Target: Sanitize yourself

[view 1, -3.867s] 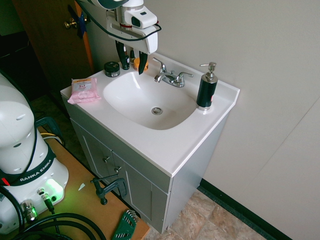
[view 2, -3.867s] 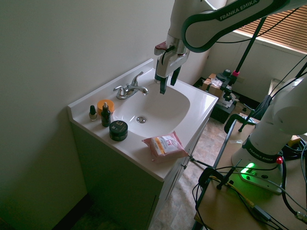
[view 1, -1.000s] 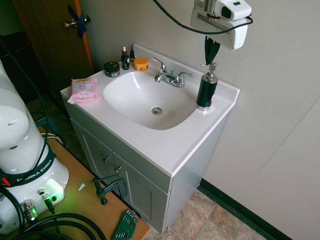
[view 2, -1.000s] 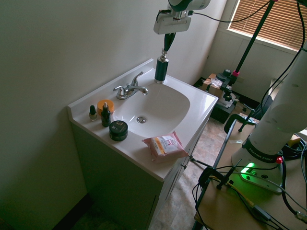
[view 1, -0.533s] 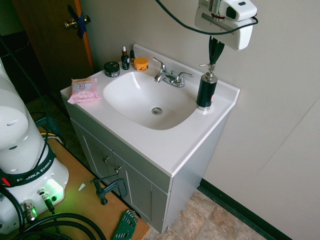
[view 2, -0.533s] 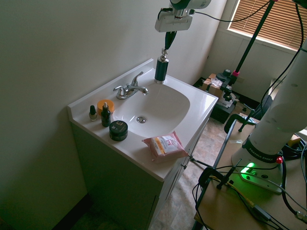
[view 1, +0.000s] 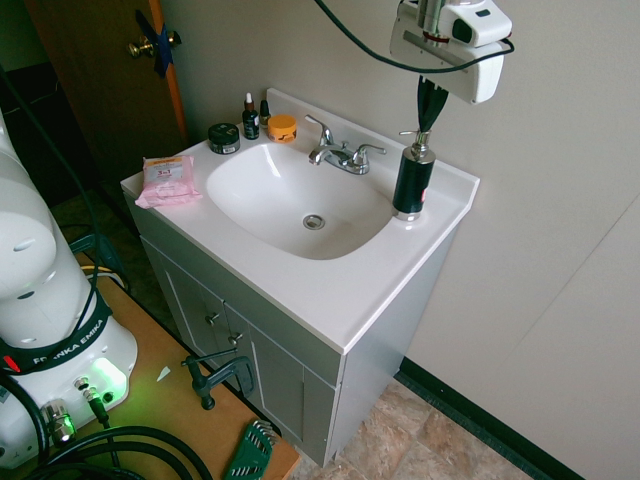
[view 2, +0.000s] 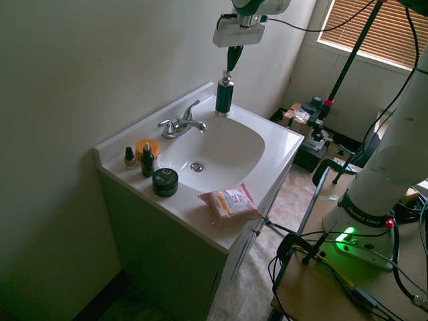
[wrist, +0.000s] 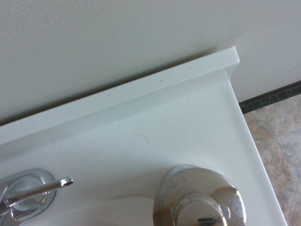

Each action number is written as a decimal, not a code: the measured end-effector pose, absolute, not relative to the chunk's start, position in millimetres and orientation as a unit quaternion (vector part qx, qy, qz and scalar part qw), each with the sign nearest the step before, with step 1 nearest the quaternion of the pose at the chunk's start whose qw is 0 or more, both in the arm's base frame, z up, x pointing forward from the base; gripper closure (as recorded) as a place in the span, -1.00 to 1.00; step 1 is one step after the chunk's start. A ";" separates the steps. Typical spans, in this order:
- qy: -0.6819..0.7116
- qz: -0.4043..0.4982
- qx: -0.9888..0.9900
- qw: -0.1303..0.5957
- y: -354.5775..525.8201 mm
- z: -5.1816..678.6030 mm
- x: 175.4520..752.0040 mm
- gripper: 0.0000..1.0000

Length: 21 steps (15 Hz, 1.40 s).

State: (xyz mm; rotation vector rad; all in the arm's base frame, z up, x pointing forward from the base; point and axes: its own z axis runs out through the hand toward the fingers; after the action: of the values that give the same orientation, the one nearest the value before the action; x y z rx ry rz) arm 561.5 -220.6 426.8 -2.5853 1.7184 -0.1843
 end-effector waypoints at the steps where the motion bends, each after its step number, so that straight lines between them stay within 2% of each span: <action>1: 0.553 -0.059 -0.831 0.016 -220.6 426.3 561.2 1.00; 8: 0.551 -0.070 -0.832 0.020 -218.7 440.5 560.6 1.00; 9: 0.548 -0.074 -0.833 0.023 -214.9 447.3 560.4 -1.00; 15: 0.507 -0.087 -0.857 0.040 -154.7 496.8 555.2 -1.00; 21: 0.455 -0.058 -0.888 0.026 -80.0 468.5 525.6 -1.00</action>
State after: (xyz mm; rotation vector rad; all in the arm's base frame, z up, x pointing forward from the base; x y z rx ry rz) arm 525.6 -80.0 468.5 -2.7447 1.4058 -0.1780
